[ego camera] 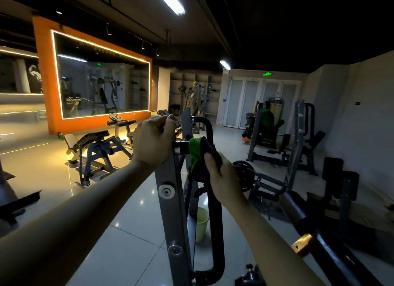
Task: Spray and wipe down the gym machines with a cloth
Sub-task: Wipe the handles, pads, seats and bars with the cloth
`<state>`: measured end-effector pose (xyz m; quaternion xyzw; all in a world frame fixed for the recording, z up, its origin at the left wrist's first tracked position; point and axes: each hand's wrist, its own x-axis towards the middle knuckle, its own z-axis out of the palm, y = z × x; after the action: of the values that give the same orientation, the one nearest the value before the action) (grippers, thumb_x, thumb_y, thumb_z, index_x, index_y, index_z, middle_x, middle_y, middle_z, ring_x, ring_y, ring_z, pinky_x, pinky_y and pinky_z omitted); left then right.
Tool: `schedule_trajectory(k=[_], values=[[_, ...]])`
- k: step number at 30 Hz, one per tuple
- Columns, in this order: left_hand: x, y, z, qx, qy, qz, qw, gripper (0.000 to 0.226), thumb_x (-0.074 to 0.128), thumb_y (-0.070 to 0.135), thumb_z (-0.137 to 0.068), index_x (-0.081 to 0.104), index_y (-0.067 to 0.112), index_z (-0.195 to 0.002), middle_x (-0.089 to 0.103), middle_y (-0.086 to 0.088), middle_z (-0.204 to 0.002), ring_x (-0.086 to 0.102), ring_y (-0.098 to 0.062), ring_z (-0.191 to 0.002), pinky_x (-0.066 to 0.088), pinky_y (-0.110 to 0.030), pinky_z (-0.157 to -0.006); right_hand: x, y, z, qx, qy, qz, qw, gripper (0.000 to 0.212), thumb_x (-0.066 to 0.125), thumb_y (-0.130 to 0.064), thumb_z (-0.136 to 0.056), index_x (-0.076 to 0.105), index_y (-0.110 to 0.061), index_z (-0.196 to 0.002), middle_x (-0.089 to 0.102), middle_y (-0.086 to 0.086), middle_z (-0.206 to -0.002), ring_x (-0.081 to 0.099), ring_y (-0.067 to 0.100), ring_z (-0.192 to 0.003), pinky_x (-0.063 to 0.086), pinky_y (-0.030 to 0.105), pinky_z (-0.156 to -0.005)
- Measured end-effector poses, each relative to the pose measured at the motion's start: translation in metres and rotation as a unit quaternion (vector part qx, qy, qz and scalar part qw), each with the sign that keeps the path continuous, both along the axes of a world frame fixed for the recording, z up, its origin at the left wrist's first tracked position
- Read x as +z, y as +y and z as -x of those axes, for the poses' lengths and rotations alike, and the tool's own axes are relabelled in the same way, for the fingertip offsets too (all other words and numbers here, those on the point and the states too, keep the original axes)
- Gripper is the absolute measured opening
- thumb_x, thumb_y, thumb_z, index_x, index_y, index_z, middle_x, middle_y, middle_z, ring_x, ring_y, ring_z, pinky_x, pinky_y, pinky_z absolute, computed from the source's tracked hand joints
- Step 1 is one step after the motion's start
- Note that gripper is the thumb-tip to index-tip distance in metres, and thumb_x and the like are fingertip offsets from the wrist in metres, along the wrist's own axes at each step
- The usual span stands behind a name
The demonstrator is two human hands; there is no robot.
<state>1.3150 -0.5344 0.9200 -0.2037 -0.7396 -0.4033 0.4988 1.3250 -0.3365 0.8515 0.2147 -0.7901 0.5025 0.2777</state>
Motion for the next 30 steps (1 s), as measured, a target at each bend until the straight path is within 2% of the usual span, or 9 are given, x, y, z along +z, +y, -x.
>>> schedule_trajectory(k=[2,7,10,13,17,20,25,28,30], values=[[0.000,0.000,0.001,0.003,0.004,-0.001,1.000,0.046,0.043,0.029,-0.108,0.059,0.014,-0.068,0.054,-0.002,-0.057,0.053,-0.023,-0.052,0.046,-0.046,-0.052,0.006,0.005,-0.002,-0.012,0.002,-0.044,0.999,0.068,0.036,-0.078,-0.091,0.061,-0.016,-0.105,0.063,-0.002,-0.087,0.065,0.014,-0.077,0.050,0.029,-0.061],[-0.002,0.000,0.003,0.012,0.010,-0.004,1.000,0.049,0.040,0.035,-0.108,0.058,0.013,-0.068,0.055,-0.005,-0.058,0.054,-0.025,-0.052,0.047,-0.049,-0.053,0.021,-0.012,-0.010,-0.023,0.042,-0.039,0.998,0.054,0.046,-0.052,-0.102,0.044,-0.023,-0.148,0.049,-0.003,-0.135,0.052,0.008,-0.116,0.041,0.007,-0.084],[-0.003,0.000,0.004,0.017,0.005,-0.006,1.000,0.051,0.038,0.039,-0.108,0.060,0.012,-0.070,0.056,-0.006,-0.060,0.056,-0.025,-0.055,0.048,-0.049,-0.055,0.030,-0.024,-0.007,-0.037,0.040,-0.025,0.998,0.043,0.057,-0.053,-0.099,0.062,-0.023,-0.129,0.069,-0.010,-0.111,0.065,0.006,-0.101,0.047,0.014,-0.076],[-0.004,0.000,0.005,0.018,0.003,-0.006,1.000,0.052,0.038,0.041,-0.107,0.061,0.012,-0.071,0.057,-0.006,-0.060,0.057,-0.025,-0.055,0.048,-0.049,-0.055,0.041,-0.021,-0.003,0.017,-0.020,0.035,0.999,0.037,0.056,-0.047,-0.101,0.069,-0.012,-0.100,0.065,-0.008,-0.078,0.062,0.005,-0.073,0.043,0.018,-0.063],[-0.003,0.000,0.004,0.007,-0.001,-0.011,1.000,0.053,0.038,0.043,-0.107,0.062,0.011,-0.072,0.058,-0.006,-0.059,0.058,-0.025,-0.056,0.049,-0.050,-0.056,0.054,-0.018,0.001,0.050,-0.152,0.139,0.977,0.044,0.054,-0.040,-0.105,0.072,-0.006,-0.084,0.060,0.006,-0.070,0.059,0.018,-0.070,0.044,0.029,-0.067],[-0.002,0.002,0.000,0.000,0.001,-0.011,1.000,0.050,0.041,0.037,-0.107,0.058,0.011,-0.068,0.054,-0.006,-0.056,0.053,-0.024,-0.052,0.047,-0.047,-0.052,0.047,-0.025,-0.001,-0.016,-0.122,0.184,0.975,0.042,0.054,-0.033,-0.106,0.061,-0.016,-0.067,0.052,0.001,-0.060,0.052,0.017,-0.061,0.040,0.030,-0.062],[-0.002,0.003,-0.002,-0.008,-0.001,-0.014,1.000,0.048,0.042,0.033,-0.108,0.056,0.012,-0.068,0.052,-0.005,-0.057,0.050,-0.021,-0.051,0.044,-0.044,-0.050,0.019,-0.024,-0.016,-0.113,0.008,0.201,0.973,0.023,0.048,-0.030,-0.109,0.065,-0.016,-0.106,0.067,-0.008,-0.090,0.064,0.002,-0.083,0.047,0.023,-0.072],[-0.003,0.004,-0.002,-0.004,-0.002,-0.019,1.000,0.046,0.042,0.032,-0.108,0.056,0.013,-0.069,0.052,-0.004,-0.058,0.049,-0.018,-0.052,0.043,-0.041,-0.051,0.014,-0.023,-0.020,-0.049,0.006,0.154,0.987,0.044,0.045,-0.052,-0.104,0.051,-0.028,-0.140,0.063,-0.010,-0.116,0.062,0.004,-0.103,0.053,0.026,-0.083],[-0.003,0.004,-0.001,0.004,-0.001,-0.018,1.000,0.048,0.041,0.035,-0.108,0.058,0.012,-0.070,0.052,-0.004,-0.058,0.050,-0.018,-0.053,0.043,-0.041,-0.051,0.018,-0.028,-0.016,-0.054,0.026,0.056,0.997,0.057,0.043,-0.069,-0.097,0.051,-0.032,-0.140,0.062,-0.011,-0.117,0.062,0.004,-0.103,0.056,0.026,-0.083]])
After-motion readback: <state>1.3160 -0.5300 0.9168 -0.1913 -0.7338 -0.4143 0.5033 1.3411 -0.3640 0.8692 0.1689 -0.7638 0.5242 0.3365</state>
